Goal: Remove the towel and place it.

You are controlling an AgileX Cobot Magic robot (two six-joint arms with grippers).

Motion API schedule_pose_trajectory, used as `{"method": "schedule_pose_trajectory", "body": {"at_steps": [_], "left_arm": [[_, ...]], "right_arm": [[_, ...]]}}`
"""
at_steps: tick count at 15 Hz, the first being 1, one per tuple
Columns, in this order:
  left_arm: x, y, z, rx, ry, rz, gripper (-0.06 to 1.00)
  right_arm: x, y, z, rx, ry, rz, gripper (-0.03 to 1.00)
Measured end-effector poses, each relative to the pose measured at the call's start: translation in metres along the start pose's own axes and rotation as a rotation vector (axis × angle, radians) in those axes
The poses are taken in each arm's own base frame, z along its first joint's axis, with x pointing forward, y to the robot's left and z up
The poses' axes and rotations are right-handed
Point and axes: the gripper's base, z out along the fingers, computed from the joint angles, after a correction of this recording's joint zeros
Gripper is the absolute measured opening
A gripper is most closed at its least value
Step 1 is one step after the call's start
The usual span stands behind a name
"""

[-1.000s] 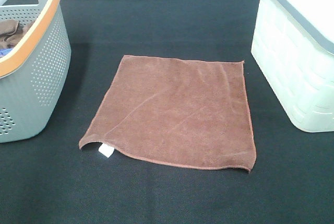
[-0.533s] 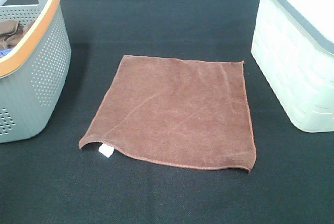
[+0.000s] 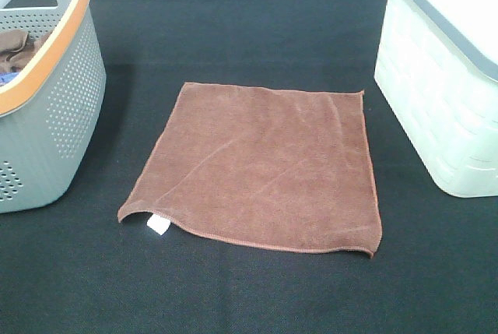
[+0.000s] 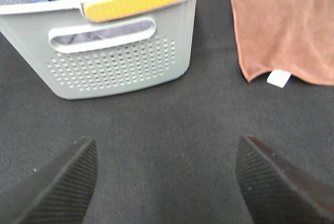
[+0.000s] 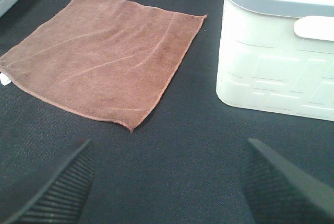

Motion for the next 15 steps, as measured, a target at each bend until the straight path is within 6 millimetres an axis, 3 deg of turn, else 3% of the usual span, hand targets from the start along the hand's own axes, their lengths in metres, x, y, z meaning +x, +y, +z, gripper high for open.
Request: {"method": "schedule_pose_trajectory", "body": {"at_steps": [15], "left_arm": [[0.0094, -0.0021, -0.0139, -0.066, -0.106, -0.021, 0.71]], "right_arm": [[0.0001, 0.0014, 0.0013, 0.075, -0.001, 0.052, 0.74]]}}
